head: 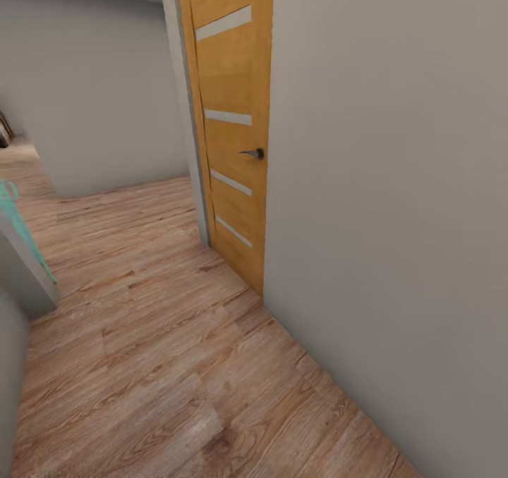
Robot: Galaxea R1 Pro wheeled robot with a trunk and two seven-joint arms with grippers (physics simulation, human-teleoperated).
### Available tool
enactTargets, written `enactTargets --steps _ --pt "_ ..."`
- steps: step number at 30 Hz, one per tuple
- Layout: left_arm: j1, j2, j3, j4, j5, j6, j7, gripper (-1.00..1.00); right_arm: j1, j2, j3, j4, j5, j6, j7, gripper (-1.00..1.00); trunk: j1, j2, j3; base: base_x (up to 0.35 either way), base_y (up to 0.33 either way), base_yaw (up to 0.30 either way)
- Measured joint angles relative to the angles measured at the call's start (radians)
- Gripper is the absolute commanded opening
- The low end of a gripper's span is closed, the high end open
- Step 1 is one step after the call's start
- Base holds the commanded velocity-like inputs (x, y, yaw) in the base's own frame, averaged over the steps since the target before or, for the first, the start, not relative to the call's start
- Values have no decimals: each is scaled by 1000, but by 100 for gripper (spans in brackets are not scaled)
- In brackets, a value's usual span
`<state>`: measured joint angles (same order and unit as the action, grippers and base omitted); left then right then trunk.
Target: Move the two storage containers from the living room to the garage. In the garage, place one container on the floor and stack the other container on top of it (either order is fine).
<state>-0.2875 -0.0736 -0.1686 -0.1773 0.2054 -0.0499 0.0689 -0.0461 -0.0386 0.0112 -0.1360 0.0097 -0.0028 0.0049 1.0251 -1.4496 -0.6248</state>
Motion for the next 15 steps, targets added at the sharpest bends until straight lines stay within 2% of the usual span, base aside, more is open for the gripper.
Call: enactTargets --steps 15 --pt "0 -2 0 0 0 0 0 100 0 0 0 0 0 0 -1 100 0 0 0 3 -1 286"
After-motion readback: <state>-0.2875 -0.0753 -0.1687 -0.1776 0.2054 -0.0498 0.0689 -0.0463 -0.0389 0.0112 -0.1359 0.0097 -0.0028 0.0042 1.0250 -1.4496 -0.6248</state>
